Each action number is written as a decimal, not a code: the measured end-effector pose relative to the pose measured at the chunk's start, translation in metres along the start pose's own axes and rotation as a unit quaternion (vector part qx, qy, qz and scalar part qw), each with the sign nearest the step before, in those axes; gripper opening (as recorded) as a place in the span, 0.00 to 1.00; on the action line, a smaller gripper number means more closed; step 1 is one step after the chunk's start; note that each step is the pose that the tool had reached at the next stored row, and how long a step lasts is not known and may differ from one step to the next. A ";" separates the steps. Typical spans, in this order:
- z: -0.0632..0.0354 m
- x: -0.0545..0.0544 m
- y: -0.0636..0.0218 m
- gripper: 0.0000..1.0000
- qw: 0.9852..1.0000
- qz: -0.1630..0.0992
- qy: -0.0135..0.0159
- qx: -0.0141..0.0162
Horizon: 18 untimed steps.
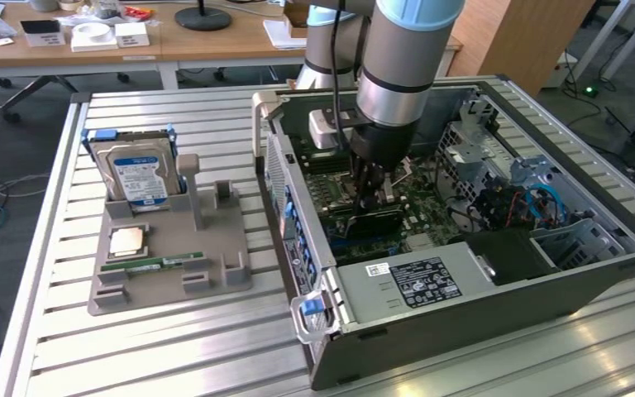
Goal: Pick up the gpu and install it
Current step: 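Press down on the gpu until it lock into place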
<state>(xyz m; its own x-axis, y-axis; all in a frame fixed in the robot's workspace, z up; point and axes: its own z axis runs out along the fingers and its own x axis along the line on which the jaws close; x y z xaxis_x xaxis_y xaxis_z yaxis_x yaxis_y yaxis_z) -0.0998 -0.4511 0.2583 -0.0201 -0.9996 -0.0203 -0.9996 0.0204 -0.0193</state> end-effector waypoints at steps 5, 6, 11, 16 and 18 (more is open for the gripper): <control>-0.0018 0.000 0.0000 0.11 1.000 0.000 -0.001 0.001; -0.0026 0.000 0.0000 0.11 1.000 0.000 -0.002 0.001; -0.0106 0.000 -0.0001 0.11 1.000 0.000 -0.001 0.001; -0.0152 0.000 -0.0002 0.11 1.000 0.000 -0.001 0.001; -0.0181 0.000 -0.0004 0.11 1.000 0.000 -0.001 0.000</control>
<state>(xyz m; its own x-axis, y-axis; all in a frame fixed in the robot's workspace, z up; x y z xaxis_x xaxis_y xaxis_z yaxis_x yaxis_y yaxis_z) -0.0998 -0.4513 0.2763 -0.0201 -0.9996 -0.0220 -0.9996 0.0206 -0.0202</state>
